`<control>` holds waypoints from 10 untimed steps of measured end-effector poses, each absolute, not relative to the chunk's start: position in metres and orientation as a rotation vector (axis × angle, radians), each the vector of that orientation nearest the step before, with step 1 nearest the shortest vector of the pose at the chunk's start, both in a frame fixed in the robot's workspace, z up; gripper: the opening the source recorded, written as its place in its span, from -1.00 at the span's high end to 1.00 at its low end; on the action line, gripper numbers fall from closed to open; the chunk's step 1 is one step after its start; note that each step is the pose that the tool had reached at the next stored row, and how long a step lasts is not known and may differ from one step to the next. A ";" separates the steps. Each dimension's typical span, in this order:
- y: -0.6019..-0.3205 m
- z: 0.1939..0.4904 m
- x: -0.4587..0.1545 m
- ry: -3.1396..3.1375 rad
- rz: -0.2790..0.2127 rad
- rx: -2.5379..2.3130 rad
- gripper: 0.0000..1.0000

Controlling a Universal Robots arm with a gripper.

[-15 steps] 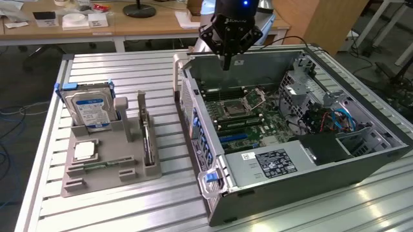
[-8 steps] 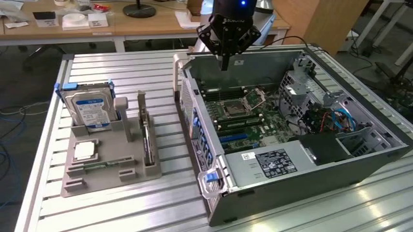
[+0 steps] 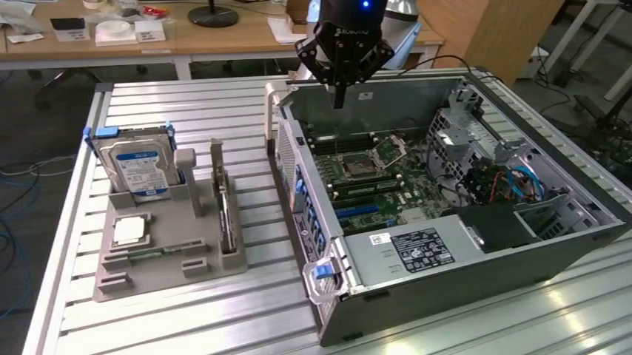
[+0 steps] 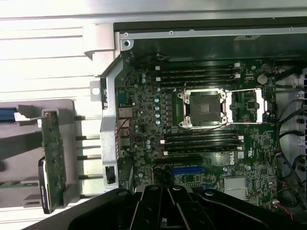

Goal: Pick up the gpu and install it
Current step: 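Reach for the gpu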

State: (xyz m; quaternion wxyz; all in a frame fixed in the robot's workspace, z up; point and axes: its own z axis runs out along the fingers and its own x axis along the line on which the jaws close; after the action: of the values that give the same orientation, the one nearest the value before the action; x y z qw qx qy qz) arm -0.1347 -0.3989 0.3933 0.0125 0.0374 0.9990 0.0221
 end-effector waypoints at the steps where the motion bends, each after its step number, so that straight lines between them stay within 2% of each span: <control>1: -0.399 0.393 -0.136 3.114 0.069 0.117 0.79; 10: -0.399 0.393 -0.150 3.114 0.069 0.117 0.79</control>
State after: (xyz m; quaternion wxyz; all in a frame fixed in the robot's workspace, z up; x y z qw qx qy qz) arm -0.1499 -0.3989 0.3933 0.0125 0.0374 0.9990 0.0221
